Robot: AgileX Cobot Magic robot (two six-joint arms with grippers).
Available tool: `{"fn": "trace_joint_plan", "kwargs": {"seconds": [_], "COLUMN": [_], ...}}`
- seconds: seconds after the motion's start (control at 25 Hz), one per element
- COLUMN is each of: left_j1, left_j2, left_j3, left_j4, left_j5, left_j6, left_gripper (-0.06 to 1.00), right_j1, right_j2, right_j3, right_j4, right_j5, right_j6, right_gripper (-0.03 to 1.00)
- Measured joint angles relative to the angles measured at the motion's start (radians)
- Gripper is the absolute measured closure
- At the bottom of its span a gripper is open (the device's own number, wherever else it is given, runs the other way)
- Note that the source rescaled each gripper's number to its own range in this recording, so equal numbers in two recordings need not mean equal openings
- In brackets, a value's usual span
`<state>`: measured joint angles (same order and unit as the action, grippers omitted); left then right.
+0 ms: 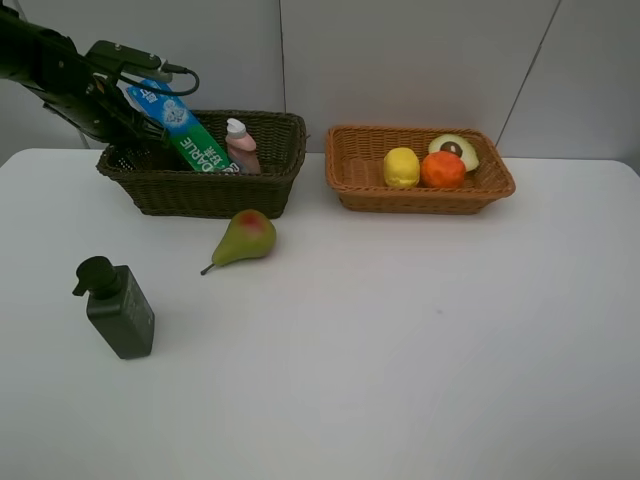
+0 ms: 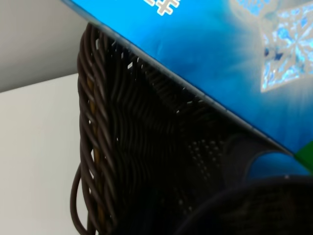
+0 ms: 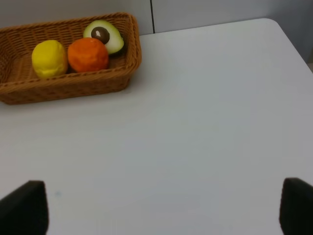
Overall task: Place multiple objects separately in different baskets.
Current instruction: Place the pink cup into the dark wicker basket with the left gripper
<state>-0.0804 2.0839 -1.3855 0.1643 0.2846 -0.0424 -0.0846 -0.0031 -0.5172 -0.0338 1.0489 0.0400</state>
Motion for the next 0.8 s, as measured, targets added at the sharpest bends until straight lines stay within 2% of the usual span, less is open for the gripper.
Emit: {"fn": "trace_joint_plan", "kwargs": {"seconds": [0.16, 0.28, 0.4, 0.52, 0.64, 0.8], "left_j1": [0.0, 0.0, -0.002, -0.004, 0.0, 0.0], "left_j2": [0.0, 0.0, 0.0, -0.013, -0.036, -0.072], "left_j3": [0.0, 0.0, 0.0, 0.0, 0.0, 0.0], "left_j4": [-0.001, -0.012, -0.025, -0.026, -0.022, -0.022], "left_j5": [-0.009, -0.009, -0.008, 0.001, 0.035, 0.082], "left_j6": [0.0, 0.0, 0.0, 0.0, 0.002, 0.024], "left_gripper": [0.69, 0.44, 0.27, 0.2, 0.17, 0.02], "right_j1": [0.0, 0.0, 0.0, 0.0, 0.0, 0.0], "right_j2": [0.0, 0.0, 0.0, 0.0, 0.0, 0.0], "right_j3": [0.0, 0.0, 0.0, 0.0, 0.0, 0.0], "right_j4": [0.0, 0.0, 0.0, 0.0, 0.0, 0.0], "right_j5": [0.0, 0.0, 0.0, 0.0, 0.0, 0.0], "right_j6": [0.0, 0.0, 0.0, 0.0, 0.0, 0.0], "right_gripper": [-0.03, -0.03, -0.03, -0.03, -0.03, -0.03]}}
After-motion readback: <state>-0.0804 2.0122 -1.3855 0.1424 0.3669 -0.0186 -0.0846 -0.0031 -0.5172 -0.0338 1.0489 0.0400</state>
